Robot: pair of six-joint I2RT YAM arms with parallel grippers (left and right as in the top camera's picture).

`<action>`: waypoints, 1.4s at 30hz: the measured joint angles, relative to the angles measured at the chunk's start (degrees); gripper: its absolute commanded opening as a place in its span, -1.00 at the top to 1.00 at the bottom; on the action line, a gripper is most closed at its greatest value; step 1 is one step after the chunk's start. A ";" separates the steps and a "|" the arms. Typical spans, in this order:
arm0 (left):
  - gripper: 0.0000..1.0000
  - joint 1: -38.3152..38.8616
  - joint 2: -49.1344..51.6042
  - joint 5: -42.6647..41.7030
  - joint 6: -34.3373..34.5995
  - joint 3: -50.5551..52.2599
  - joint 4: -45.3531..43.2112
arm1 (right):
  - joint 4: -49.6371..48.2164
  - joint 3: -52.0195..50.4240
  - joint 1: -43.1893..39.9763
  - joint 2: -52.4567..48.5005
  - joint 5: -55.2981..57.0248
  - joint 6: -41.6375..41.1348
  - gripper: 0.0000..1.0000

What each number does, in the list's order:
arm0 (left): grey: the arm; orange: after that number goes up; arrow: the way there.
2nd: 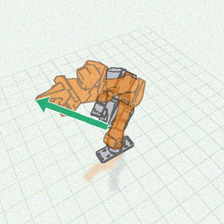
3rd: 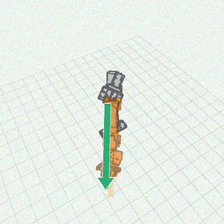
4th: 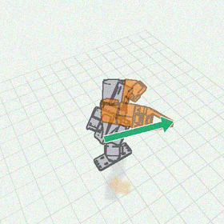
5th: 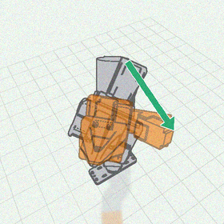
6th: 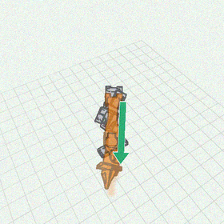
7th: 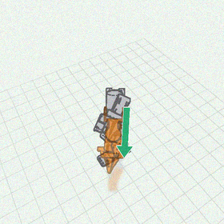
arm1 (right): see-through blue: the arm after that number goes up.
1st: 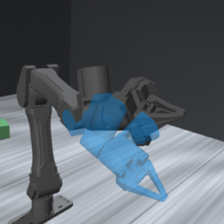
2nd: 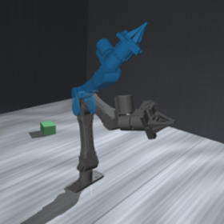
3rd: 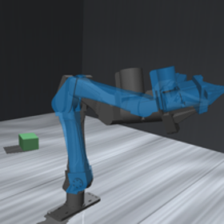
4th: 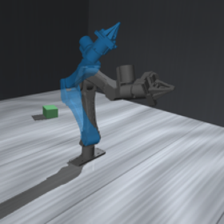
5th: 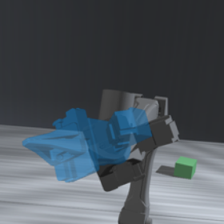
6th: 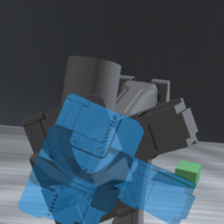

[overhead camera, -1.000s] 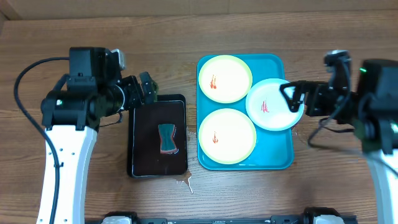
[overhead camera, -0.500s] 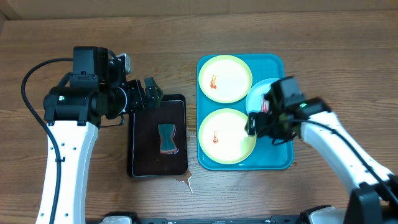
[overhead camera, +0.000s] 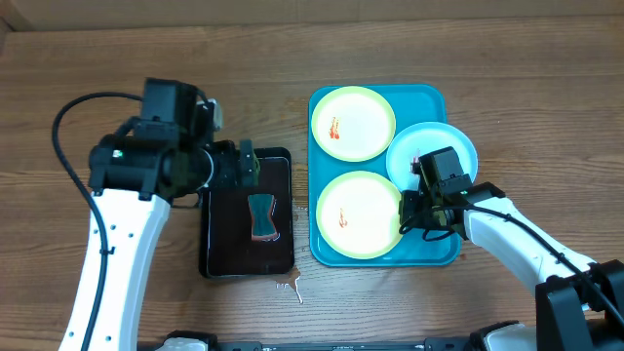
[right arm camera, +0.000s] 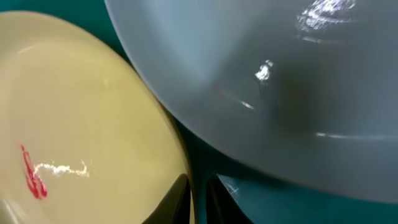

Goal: Clean dirty plates on tray and stack at the side

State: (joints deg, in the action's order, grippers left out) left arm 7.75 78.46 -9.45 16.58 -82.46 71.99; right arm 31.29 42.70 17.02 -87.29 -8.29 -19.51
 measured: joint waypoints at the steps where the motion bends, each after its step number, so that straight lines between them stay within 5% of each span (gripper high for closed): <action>1: -0.92 0.57 0.00 1.11 0.70 0.70 -0.13 | -0.15 0.00 0.00 0.00 0.66 0.00 0.77; 7: -0.75 1.29 0.87 3.56 5.35 8.72 -5.57 | -0.20 -0.02 0.09 0.00 1.79 -0.02 0.92; 14: -0.51 3.96 5.16 3.52 7.34 19.06 -16.06 | 0.52 -0.02 0.07 0.00 2.54 -0.13 0.75; 26: 0.91 7.28 22.91 3.61 7.91 22.34 -23.17 | 2.25 -0.02 0.07 0.00 -1.66 1.57 0.67; 35: 0.91 7.28 24.24 3.72 8.35 21.86 -22.32 | 2.78 -0.02 0.04 0.00 -1.95 1.60 0.73; 42: 0.92 7.28 22.77 7.13 8.11 17.09 -12.83 | 4.35 -0.02 0.07 0.00 -1.99 1.53 0.65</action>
State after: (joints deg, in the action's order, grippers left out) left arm 15.03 101.23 -2.33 24.69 -65.36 59.16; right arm 35.64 42.68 17.08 -87.29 -10.28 -17.98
